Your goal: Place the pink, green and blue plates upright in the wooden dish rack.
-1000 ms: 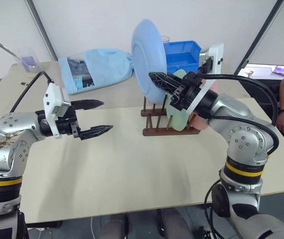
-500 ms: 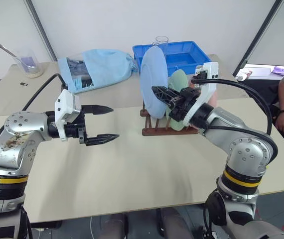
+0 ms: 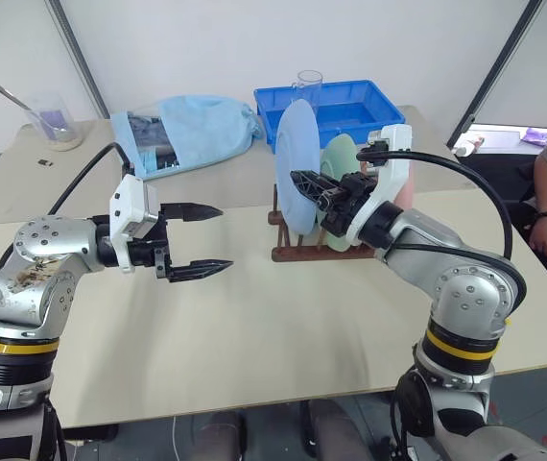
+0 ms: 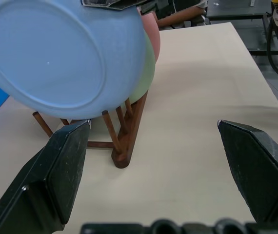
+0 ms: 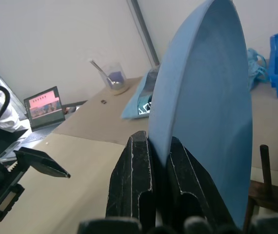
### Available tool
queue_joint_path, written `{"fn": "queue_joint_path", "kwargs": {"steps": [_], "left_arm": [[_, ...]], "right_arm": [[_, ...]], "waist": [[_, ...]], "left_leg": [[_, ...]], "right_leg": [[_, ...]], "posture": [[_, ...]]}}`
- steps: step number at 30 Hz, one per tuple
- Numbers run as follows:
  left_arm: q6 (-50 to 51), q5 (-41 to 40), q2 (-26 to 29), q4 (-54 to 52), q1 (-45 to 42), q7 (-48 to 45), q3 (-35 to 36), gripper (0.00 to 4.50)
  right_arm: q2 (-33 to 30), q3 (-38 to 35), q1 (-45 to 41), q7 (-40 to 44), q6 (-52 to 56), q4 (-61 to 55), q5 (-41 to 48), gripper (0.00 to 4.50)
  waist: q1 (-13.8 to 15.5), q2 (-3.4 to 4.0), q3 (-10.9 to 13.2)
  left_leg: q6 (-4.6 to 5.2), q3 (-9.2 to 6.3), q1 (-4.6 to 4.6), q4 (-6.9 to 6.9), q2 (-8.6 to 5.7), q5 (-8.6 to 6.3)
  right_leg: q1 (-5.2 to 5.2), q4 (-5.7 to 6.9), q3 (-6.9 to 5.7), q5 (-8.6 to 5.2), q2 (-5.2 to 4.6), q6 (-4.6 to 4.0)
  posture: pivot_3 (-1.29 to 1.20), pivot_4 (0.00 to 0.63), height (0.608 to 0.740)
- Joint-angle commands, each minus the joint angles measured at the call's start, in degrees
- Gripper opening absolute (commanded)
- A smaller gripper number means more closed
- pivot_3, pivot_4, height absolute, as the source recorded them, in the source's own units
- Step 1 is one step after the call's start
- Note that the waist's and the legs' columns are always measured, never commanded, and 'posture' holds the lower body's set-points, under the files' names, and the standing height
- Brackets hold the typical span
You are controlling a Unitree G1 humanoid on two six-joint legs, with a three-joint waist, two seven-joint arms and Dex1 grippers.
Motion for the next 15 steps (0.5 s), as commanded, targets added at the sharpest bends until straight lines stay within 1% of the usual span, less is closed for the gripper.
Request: {"fn": "queue_joint_path", "kwargs": {"steps": [1,7,10,11,14,15], "left_arm": [[-1.43,0.32,-0.16,-0.03,-1.02,0.42,0.59,4.50],[-1.80,0.77,-0.58,0.48,-1.10,0.75,0.58,4.50],[-1.97,1.08,-1.01,0.88,-1.38,0.93,0.54,4.50],[-1.93,1.13,-1.10,0.90,-1.41,1.09,0.58,4.50],[-0.70,1.26,-0.73,0.79,-1.25,1.88,0.51,4.50],[-0.57,1.89,-0.33,0.76,-1.08,2.48,0.49,4.50]], "right_arm": [[-0.11,-0.27,-1.66,-1.50,0.15,-0.55,0.70,1.17],[-0.78,-1.00,-3.39,-1.69,-0.13,-0.78,2.21,3.21],[-3.80,-0.29,-5.01,1.44,-1.64,-1.39,1.54,4.23],[-5.69,0.45,-5.56,3.12,-2.33,-1.60,0.70,4.44],[-11.37,0.46,-7.55,8.22,-3.79,-0.86,0.29,4.44],[-15.06,1.12,-7.91,11.30,-5.11,-0.25,-1.06,4.44]], "waist": [[0.00,0.00,0.00],[-0.08,0.00,0.00],[-0.03,0.00,0.00],[0.00,0.00,0.00],[0.09,0.00,0.00],[0.08,0.00,0.00]], "left_leg": [[0.00,0.00,0.00,0.00,0.00,0.00],[0.00,0.01,-0.02,-0.01,0.00,0.00],[0.00,0.01,-0.02,-0.01,0.00,0.00],[0.00,0.01,-0.03,-0.01,-0.01,0.00],[0.00,0.02,-0.04,0.00,-0.02,0.00],[0.00,0.03,-0.04,0.00,-0.02,0.00]], "right_leg": [[0.00,0.00,0.00,0.00,0.00,0.00],[-0.01,-0.03,0.01,0.04,0.00,-0.07],[-0.01,-0.03,0.01,0.04,0.00,-0.06],[-0.01,-0.03,0.01,0.03,0.00,-0.06],[0.00,-0.07,0.01,0.02,-0.02,-0.03],[0.00,-0.09,0.01,0.00,-0.02,0.00]], "posture": [[0.00,0.150,0.740],[0.00,0.150,0.740],[0.00,0.150,0.740],[0.00,0.150,0.740],[0.00,0.150,0.740],[0.00,0.150,0.740]]}}
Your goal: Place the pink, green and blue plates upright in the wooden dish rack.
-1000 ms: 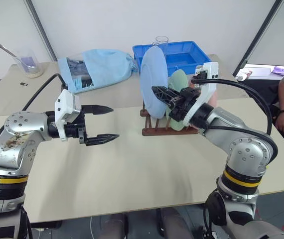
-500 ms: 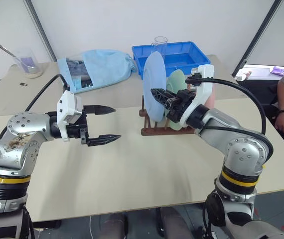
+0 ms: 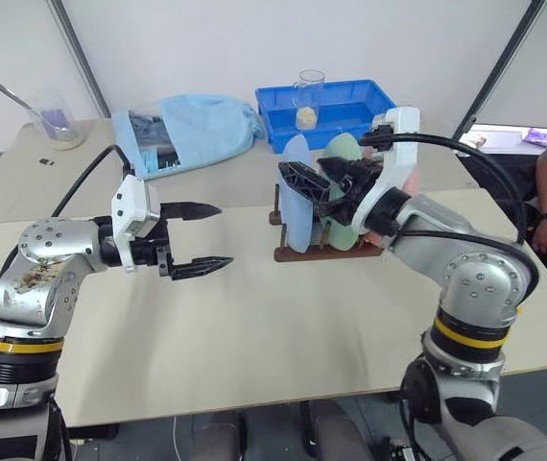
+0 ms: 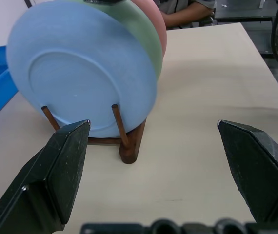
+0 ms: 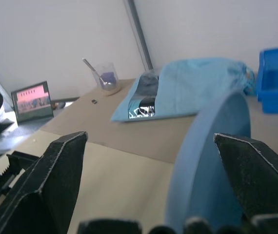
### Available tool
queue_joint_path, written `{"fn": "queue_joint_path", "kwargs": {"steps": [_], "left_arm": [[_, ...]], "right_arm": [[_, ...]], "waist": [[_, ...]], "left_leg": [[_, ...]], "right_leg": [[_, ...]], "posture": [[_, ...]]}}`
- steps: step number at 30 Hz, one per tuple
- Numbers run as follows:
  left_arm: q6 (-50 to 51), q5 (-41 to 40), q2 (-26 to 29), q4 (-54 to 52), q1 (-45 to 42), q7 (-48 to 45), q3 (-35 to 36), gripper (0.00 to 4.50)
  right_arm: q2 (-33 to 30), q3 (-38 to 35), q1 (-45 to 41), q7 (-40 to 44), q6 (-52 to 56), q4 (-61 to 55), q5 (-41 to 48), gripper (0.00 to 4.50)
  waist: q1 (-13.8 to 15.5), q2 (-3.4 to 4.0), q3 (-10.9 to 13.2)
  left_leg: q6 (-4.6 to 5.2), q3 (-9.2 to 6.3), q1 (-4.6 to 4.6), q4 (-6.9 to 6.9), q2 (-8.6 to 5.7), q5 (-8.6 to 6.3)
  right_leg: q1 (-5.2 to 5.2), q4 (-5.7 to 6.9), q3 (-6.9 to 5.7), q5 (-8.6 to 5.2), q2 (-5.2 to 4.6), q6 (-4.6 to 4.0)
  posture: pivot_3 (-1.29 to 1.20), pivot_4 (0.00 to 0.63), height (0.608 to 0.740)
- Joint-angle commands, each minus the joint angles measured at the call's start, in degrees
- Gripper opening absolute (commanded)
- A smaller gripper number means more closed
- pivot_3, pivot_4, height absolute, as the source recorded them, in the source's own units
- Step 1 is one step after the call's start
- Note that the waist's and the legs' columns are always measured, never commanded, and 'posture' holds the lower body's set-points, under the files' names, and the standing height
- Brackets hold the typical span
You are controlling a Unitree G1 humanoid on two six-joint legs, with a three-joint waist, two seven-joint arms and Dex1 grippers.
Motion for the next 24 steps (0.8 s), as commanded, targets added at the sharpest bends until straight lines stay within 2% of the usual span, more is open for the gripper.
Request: {"fn": "queue_joint_path", "kwargs": {"steps": [1,6,12,18,24], "left_arm": [[0.90,1.62,1.66,-0.81,-0.64,1.77,0.35,4.50],[0.10,6.74,6.49,-2.53,3.94,4.49,2.28,4.50],[2.83,10.62,12.29,-9.40,16.33,8.67,9.26,4.50],[5.84,9.53,11.52,-14.57,25.95,11.49,16.92,4.50],[6.68,7.88,9.50,-16.18,30.24,12.62,20.15,4.50]], "right_arm": [[-9.39,0.78,-1.62,9.85,-5.20,-0.37,-2.70,4.44],[-29.95,-0.12,2.06,32.40,-16.01,2.85,-7.07,4.44],[-47.74,-4.75,12.35,56.18,-33.41,10.07,-14.37,4.44],[-55.87,-4.44,19.22,70.23,-44.42,18.78,-19.71,4.44],[-55.32,-1.55,19.15,73.60,-51.09,24.89,-23.76,4.44]], "waist": [[0.06,0.00,0.00],[0.14,-0.02,0.02],[-0.01,-0.02,0.03],[0.25,-0.03,0.04],[0.16,-0.06,0.05]], "left_leg": [[0.00,0.01,0.00,0.00,0.00,0.00],[0.07,0.04,-0.05,-0.03,-0.01,-0.04],[0.29,0.26,-0.05,-0.12,0.35,-0.19],[0.27,0.68,0.06,-0.03,0.68,-0.19],[0.27,1.22,0.40,-0.03,0.90,-0.19]], "right_leg": [[0.00,0.00,0.00,-0.02,0.01,0.04],[0.01,-0.14,-0.01,-0.17,-0.01,0.25],[-0.03,-0.38,0.01,-0.20,0.04,0.23],[0.07,-0.54,-0.01,-0.20,0.04,0.21],[0.04,-0.32,-0.02,-0.32,0.04,-0.10]], "posture": [[0.00,0.150,0.740],[0.00,0.150,0.740],[0.00,0.150,0.740],[0.00,0.150,0.740],[0.00,0.150,0.740]]}}
